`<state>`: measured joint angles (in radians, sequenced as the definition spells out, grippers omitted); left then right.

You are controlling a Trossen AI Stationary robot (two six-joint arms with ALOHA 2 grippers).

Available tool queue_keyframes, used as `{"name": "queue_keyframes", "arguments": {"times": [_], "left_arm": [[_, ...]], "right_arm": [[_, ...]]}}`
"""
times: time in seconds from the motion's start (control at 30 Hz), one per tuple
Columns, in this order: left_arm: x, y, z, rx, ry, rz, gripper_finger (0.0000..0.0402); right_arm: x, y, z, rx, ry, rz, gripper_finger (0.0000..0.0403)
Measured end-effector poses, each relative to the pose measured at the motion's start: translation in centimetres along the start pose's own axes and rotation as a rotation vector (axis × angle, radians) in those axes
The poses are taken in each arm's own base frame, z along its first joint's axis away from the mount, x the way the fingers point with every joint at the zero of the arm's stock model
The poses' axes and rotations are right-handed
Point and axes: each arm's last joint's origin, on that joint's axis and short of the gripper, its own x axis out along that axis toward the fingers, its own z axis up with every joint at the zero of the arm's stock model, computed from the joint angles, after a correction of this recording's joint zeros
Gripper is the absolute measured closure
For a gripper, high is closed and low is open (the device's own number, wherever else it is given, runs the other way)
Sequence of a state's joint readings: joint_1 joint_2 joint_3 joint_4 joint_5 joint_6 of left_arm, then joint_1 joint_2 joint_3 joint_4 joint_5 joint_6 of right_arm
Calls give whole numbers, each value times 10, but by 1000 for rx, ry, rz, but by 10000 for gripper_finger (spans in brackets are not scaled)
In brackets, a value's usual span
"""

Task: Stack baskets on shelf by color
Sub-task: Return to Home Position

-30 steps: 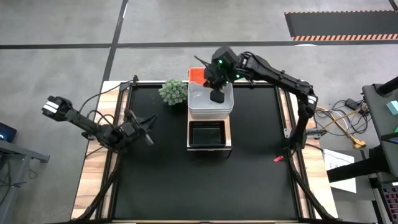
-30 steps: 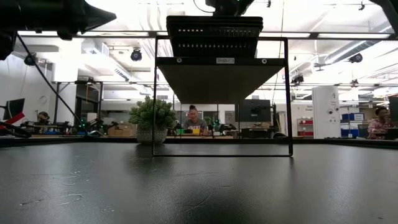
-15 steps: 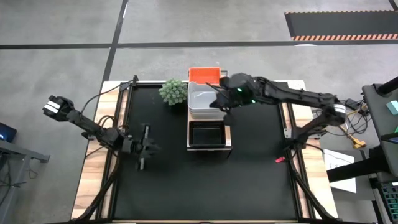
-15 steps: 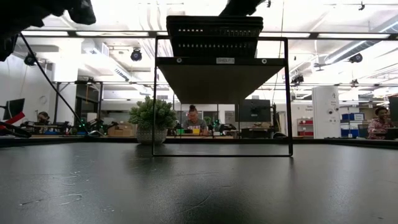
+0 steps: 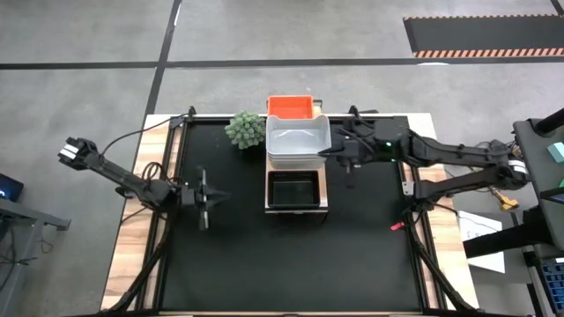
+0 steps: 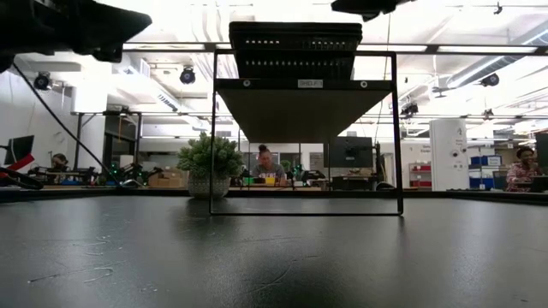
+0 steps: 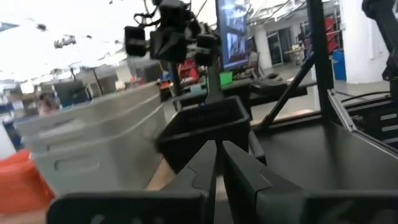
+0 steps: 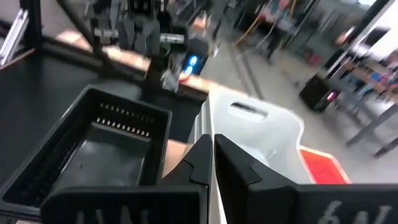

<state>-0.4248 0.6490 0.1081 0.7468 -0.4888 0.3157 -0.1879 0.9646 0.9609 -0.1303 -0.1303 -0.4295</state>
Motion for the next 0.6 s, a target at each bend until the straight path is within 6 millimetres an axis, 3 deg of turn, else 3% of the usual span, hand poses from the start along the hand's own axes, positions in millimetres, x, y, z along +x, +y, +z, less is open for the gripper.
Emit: {"name": "queue_keyframes", "arguments": {"times": [0.27,0.6], "left_arm": [[-11,7,1,-61,28,7,391],[-12,8,3,-65,20,9,391]], "right_arm": [[-24,19,-35,-24,-95,-46,392],[-58,32,-51,15,-243,-101,392]]}}
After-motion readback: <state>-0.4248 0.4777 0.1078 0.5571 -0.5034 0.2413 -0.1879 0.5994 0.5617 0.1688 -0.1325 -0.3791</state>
